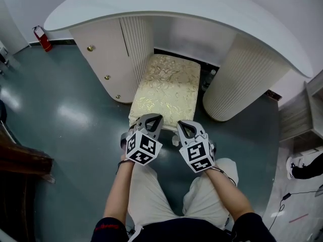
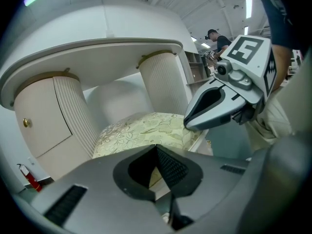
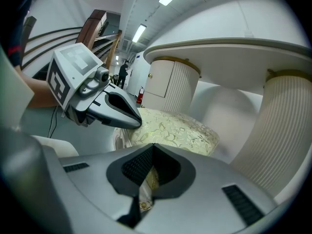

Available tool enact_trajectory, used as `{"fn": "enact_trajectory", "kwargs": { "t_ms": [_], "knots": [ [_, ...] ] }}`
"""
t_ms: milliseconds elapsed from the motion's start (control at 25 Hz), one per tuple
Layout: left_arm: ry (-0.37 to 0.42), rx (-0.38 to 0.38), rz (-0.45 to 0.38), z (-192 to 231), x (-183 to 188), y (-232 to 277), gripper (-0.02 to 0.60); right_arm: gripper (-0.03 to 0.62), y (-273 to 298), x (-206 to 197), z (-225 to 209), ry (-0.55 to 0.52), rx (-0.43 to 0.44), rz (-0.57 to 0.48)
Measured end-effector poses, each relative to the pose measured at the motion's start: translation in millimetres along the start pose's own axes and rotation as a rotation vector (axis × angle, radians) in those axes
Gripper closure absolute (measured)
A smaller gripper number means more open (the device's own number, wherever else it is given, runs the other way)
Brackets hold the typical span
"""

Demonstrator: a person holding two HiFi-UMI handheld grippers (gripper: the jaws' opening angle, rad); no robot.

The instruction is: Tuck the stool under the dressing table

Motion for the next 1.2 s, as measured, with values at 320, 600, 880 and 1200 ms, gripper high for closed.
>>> {"fn": "enact_trajectory", "kwargs": {
  "t_ms": [320, 600, 880, 1200],
  "knots": [
    [-0.026, 0.011, -0.023, 3.3, -1.2, 1.5, 0.565, 0.582, 5.0, 1.4, -1.2, -0.011, -0.007, 0.014],
    [-0.036, 0.009, -0.030, 6.9, -1.0, 3.5, 0.565, 0.582, 8.0, 2.5, -3.0, -0.022, -0.003, 0.016],
    [-0.049, 0.083, -0.035, 17.2, 0.3, 14.7, 0.565, 0.582, 18.9, 5.8, -13.0, -0.012, -0.019, 0.012],
    [-0.054, 0.108, -0.031, 31.7, -2.1, 29.7, 0.566, 0.582, 35.4, 7.0, -22.1, -0.035, -0.030, 0.011]
  ]
}}
Point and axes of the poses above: the fingertips, and each gripper's own axes: y forward along the fingers, z to its left, x out of its top, the point moved 5 cm from there along -y, backward along the fingers, and after that the axes turned 6 degrees about -z, right-handed, at the moved point
